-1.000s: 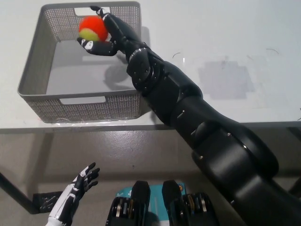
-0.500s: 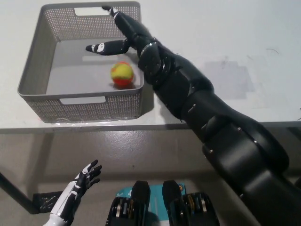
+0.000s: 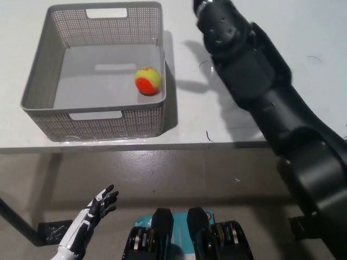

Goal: Use the right hand to pick up a tennis ball and put it into a container on the left side

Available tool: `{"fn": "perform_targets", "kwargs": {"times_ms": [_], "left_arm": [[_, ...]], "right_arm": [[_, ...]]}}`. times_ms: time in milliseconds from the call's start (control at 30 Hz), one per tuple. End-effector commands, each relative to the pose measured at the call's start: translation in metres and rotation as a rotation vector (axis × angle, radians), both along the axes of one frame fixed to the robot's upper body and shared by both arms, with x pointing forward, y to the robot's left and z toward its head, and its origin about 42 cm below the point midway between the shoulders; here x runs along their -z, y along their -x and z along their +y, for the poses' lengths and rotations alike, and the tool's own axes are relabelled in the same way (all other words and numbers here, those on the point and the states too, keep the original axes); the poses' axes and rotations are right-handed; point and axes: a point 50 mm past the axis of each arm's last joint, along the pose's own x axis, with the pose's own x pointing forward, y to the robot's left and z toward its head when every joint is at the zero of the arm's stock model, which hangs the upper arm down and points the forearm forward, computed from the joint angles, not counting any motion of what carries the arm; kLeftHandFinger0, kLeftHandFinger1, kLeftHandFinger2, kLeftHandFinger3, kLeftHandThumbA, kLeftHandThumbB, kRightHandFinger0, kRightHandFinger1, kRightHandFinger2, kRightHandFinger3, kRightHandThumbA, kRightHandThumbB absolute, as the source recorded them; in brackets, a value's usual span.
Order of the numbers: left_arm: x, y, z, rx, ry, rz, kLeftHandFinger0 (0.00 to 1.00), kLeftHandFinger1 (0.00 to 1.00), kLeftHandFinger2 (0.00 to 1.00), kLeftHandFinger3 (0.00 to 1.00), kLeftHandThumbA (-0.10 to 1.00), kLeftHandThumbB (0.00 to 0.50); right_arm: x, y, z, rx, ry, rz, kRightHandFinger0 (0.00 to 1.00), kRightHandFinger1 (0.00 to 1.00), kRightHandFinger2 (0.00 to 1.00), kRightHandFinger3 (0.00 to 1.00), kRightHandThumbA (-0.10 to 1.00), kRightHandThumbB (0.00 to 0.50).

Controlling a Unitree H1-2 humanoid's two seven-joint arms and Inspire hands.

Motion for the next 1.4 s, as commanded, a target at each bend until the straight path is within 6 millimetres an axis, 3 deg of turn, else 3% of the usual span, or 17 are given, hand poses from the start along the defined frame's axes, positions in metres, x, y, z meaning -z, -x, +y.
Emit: {"fn": "perform_targets", "kwargs": {"times_ms": [0, 200, 267, 433, 533, 667, 800, 867, 967, 1000, 1067, 1133, 1200, 1367], "left_arm": [[-0.006, -0.003, 0.007, 0.017, 0.002, -0.025, 1.0, 1.0, 1.0, 1.0, 1.0, 0.345], [-0.005, -0.001, 0.01, 0.004, 0.015, -0.023, 1.0, 1.0, 1.0, 1.0, 1.0, 0.338], [-0.004, -0.001, 0.011, 0.0, 0.021, -0.025, 1.0, 1.0, 1.0, 1.0, 1.0, 0.325], [-0.003, 0.0, 0.012, -0.013, 0.011, -0.025, 1.0, 1.0, 1.0, 1.0, 1.0, 0.326], [-0.005, -0.002, 0.013, -0.024, 0.022, -0.027, 1.0, 1.0, 1.0, 1.0, 1.0, 0.298], [0.004, 0.014, 0.016, -0.043, 0.024, -0.019, 1.0, 1.0, 1.0, 1.0, 1.0, 0.281], [0.008, 0.022, 0.018, -0.071, 0.026, -0.019, 1.0, 1.0, 1.0, 1.0, 1.0, 0.264], [0.009, 0.023, 0.015, -0.077, 0.033, -0.014, 1.0, 1.0, 1.0, 1.0, 1.0, 0.268], [0.013, 0.029, 0.013, -0.09, 0.034, -0.007, 1.0, 1.0, 1.0, 1.0, 1.0, 0.251], [0.015, 0.034, 0.015, -0.092, 0.033, 0.0, 1.0, 1.0, 1.0, 1.0, 1.0, 0.25], [0.015, 0.034, 0.017, -0.099, 0.038, 0.002, 1.0, 1.0, 1.0, 1.0, 1.0, 0.25], [0.017, 0.036, 0.02, -0.1, 0.038, 0.008, 1.0, 1.0, 1.0, 1.0, 1.0, 0.244], [0.019, 0.038, 0.02, -0.1, 0.032, 0.013, 1.0, 1.0, 1.0, 1.0, 1.0, 0.224], [0.017, 0.033, 0.021, -0.098, 0.025, 0.004, 1.0, 1.0, 1.0, 1.0, 1.0, 0.206]], "right_arm": [[-0.073, 0.052, -0.085, -0.002, -0.157, -0.218, 1.0, 1.0, 1.0, 1.0, 1.0, 0.412], [-0.045, 0.094, -0.124, -0.005, -0.223, -0.299, 1.0, 1.0, 1.0, 1.0, 1.0, 0.327], [-0.023, 0.112, -0.137, -0.021, -0.264, -0.315, 1.0, 1.0, 1.0, 1.0, 1.0, 0.298], [0.013, 0.148, -0.156, -0.045, -0.314, -0.299, 1.0, 1.0, 1.0, 1.0, 1.0, 0.317], [0.032, 0.162, -0.158, -0.055, -0.344, -0.292, 1.0, 1.0, 1.0, 1.0, 1.0, 0.333], [0.076, 0.189, -0.159, -0.018, -0.377, -0.218, 1.0, 1.0, 1.0, 1.0, 1.0, 0.341], [0.125, 0.2, -0.157, -0.037, -0.409, -0.111, 1.0, 1.0, 1.0, 1.0, 1.0, 0.285], [0.138, 0.201, -0.158, -0.035, -0.405, -0.077, 1.0, 1.0, 1.0, 1.0, 1.0, 0.261], [0.186, 0.211, -0.155, -0.008, -0.415, 0.038, 1.0, 1.0, 1.0, 1.0, 1.0, 0.245], [0.19, 0.214, -0.153, -0.007, -0.417, 0.05, 1.0, 1.0, 1.0, 1.0, 1.0, 0.244], [0.219, 0.218, -0.149, 0.009, -0.432, 0.126, 1.0, 1.0, 1.0, 1.0, 1.0, 0.259], [0.252, 0.228, -0.145, 0.016, -0.442, 0.206, 1.0, 1.0, 1.0, 1.0, 0.99, 0.218], [0.272, 0.238, -0.145, 0.016, -0.473, 0.265, 1.0, 1.0, 1.0, 1.0, 0.9, 0.192], [0.302, 0.25, -0.154, 0.044, -0.455, 0.344, 1.0, 1.0, 1.0, 1.0, 0.92, 0.192]]}}
